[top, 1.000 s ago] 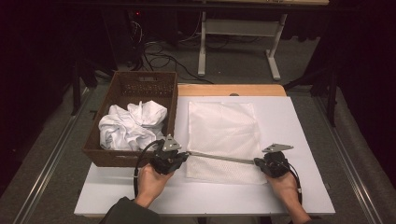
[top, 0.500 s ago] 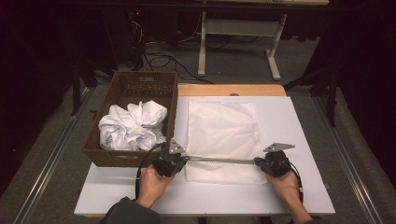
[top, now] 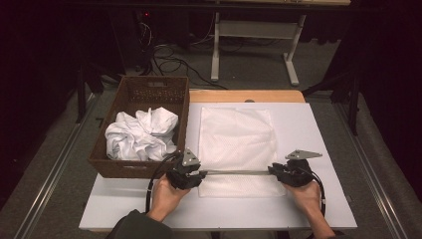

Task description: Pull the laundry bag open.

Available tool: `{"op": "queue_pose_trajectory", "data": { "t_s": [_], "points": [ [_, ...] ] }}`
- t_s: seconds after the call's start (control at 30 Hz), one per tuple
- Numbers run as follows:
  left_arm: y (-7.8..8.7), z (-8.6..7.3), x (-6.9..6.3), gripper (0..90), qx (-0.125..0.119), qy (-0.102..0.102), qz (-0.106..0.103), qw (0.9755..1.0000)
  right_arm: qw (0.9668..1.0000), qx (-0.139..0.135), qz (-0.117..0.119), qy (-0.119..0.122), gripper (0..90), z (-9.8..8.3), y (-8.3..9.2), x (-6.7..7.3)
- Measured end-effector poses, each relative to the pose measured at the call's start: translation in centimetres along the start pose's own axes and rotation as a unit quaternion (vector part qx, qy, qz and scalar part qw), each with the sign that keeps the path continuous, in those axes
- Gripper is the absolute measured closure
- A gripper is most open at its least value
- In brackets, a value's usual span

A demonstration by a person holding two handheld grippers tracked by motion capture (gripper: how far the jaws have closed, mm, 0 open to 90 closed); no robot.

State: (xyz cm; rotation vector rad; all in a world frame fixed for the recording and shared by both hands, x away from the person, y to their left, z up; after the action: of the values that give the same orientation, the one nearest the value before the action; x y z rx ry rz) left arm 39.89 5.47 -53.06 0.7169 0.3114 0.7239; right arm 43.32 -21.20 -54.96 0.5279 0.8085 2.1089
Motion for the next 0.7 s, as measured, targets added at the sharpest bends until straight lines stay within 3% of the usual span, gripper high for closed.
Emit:
{"op": "queue_pose_trajectory", "data": {
  "t_s": [0.17,0.23,0.37,0.47,0.57,0.7],
  "points": [
    [-1.2,1.0,-1.5,53.8,-0.021,0.004,-0.036,0.9991,0.9999,-0.007,0.003,0.009,64.0,0.3,-0.3,0.7],
    [-1.9,1.1,-2.3,51.1,-0.014,-0.006,-0.043,0.999,0.9999,-0.013,0.003,0.011,61.6,0.5,-0.2,0.9],
    [-2.9,1.4,-4.1,47.8,-0.01,-0.033,-0.05,0.9982,0.9984,-0.055,-0.007,0.009,57.4,1.3,0.5,1.5],
    [-3.6,2.0,-5.3,46.8,-0.016,-0.046,-0.057,0.9972,0.9976,-0.062,-0.017,0.026,56.2,1.4,0.8,1.9],
    [-4.2,1.8,-6.2,46.7,-0.001,-0.056,-0.064,0.9964,0.9972,-0.061,-0.023,0.035,55.2,1.2,1.0,1.9],
    [-4.9,1.3,-6.3,46.9,0.019,-0.062,-0.056,0.9963,0.997,-0.068,-0.023,0.029,53.1,1.5,1.1,1.9]
  ]
}}
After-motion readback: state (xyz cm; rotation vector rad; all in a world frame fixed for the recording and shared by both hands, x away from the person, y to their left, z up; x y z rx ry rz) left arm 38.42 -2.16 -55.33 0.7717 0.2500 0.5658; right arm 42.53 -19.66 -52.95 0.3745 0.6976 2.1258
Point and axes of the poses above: each handheld gripper's, and its own axes: y roughly backward along the jaws, z roughly out of its top, x roughly to its left, the point moved 9 cm from there along -y, roughly forward along the jaws, and after that the axes turned 1 degree about -y, right-handed, at the moved point
